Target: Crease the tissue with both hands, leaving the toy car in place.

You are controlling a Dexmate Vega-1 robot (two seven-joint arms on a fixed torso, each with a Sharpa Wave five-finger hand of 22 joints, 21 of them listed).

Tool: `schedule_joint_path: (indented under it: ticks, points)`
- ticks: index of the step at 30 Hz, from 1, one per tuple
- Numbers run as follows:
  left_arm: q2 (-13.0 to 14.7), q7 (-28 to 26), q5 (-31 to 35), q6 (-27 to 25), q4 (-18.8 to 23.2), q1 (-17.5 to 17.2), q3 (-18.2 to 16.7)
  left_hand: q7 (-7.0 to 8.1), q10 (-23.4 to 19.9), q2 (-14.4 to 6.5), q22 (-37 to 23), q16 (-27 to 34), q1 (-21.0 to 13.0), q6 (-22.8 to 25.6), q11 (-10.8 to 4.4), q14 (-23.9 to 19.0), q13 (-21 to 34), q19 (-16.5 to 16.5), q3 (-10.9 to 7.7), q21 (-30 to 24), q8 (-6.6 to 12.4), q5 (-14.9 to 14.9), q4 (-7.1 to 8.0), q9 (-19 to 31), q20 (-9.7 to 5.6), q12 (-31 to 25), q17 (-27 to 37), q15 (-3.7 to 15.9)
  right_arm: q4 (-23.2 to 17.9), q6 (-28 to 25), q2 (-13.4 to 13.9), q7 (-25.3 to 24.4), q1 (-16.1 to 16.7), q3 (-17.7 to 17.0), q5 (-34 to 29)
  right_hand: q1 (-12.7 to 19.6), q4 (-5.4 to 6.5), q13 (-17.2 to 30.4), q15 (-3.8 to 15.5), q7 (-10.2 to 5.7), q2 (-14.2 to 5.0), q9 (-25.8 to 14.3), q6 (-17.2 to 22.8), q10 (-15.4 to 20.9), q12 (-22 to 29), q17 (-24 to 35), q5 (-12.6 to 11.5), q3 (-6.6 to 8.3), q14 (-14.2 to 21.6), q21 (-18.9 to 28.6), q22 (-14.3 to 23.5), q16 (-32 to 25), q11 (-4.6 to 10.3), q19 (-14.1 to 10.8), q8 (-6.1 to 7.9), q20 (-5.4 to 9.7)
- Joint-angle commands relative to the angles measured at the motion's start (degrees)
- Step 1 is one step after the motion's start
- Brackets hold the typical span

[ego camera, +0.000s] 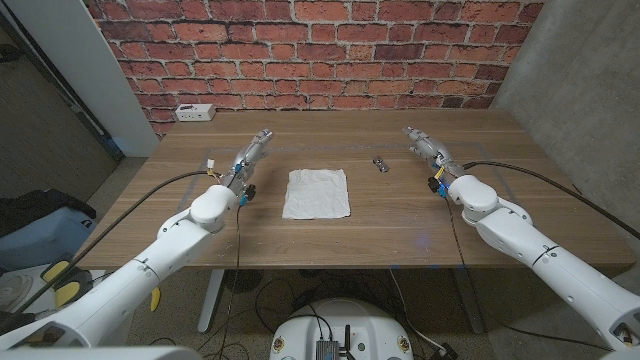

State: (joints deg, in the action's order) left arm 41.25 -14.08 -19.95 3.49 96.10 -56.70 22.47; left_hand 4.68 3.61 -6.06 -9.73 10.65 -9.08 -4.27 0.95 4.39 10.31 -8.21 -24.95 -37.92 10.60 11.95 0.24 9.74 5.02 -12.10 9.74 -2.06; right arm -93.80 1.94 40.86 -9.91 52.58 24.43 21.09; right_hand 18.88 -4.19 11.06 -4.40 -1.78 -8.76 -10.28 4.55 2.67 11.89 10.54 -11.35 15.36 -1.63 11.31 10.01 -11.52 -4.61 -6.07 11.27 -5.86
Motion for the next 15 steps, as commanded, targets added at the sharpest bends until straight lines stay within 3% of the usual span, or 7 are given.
schedule_joint_path:
  ticks: [1, 15]
  points:
    - [3.4, -3.7, 4.0, -4.7, 7.4, -4.3, -0.9, 0.13, -0.2, -0.1, -0.3, 0.3, -0.7, 0.6, -0.08, 0.2, 0.3, -0.2, -0.23, 0.2, 0.24, -0.1, -0.10, 0.2, 0.41, -0.2, 0.3, -0.41, -7.1, -4.2, 3.7, -2.0, 2.5, 0.0, -3.7, 1.0, -0.33, 0.2, -0.24, 0.01, 0.04, -0.3, 1.0, 0.6, 0.3, 0.1, 0.3, 0.40, 0.6, 0.5, 0.3, -0.2, -0.09, -0.6, 0.27, -0.01]
    - [5.9, -6.5, 6.9, -9.1, 13.8, -9.0, -2.1, -0.13, -0.5, -0.2, -0.3, 0.2, -0.8, 1.0, -0.07, 0.2, 0.3, -0.2, -0.35, 0.5, 0.24, -0.1, -0.22, 0.2, 0.30, -0.2, 0.3, -0.33, -14.0, -9.1, 6.8, -3.6, 4.9, 0.2, -8.2, 2.0, -1.08, 0.2, 0.02, 0.15, -0.11, -0.3, 1.9, 1.5, 0.4, 0.1, 0.6, 1.11, 1.2, 0.6, 0.3, -0.2, 0.05, -0.9, 0.38, -0.01]
